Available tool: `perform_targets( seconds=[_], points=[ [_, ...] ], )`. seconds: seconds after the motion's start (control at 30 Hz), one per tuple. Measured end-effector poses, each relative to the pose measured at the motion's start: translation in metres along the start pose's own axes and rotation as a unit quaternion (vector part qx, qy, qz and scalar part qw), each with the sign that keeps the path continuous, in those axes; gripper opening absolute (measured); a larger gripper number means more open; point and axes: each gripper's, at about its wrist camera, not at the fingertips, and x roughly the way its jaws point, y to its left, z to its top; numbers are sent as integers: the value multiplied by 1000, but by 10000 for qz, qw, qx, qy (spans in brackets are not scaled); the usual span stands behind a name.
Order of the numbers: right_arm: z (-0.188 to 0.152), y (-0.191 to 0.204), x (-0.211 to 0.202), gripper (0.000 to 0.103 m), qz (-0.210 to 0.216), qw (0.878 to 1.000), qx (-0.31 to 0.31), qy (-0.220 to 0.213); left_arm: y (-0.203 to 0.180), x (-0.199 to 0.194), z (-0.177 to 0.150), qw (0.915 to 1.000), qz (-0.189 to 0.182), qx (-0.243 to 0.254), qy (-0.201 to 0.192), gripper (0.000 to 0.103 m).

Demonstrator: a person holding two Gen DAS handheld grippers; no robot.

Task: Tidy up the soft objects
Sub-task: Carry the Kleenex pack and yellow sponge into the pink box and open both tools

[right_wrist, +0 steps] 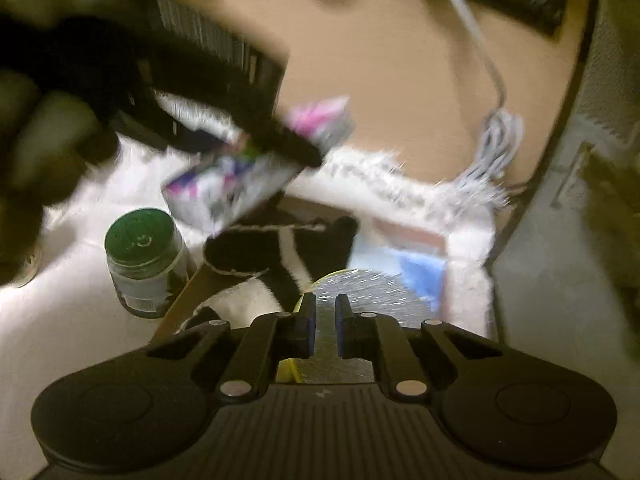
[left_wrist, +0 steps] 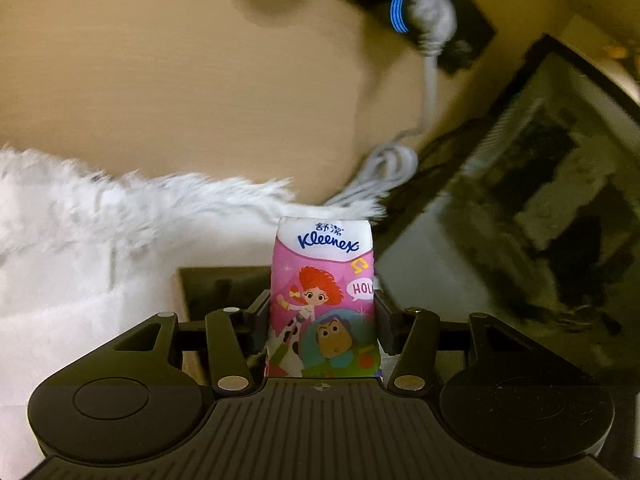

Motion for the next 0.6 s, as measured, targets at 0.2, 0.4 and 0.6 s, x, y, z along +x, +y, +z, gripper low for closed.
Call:
perform_targets(
  seconds=[0.2, 0.4, 0.6],
  points=[
    [-2, 8, -3, 13, 200, 9997, 120, -75, -25, 16, -3, 9984, -351, 275, 355, 56],
    [-22, -5, -44, 45, 138, 9995, -15, -296, -16, 71, -29, 9939, 168, 432, 997, 57],
    [-39, -44, -59, 46, -220, 9963, 823, -138, -25, 82, -37, 9927, 263, 799, 865, 59]
  ],
)
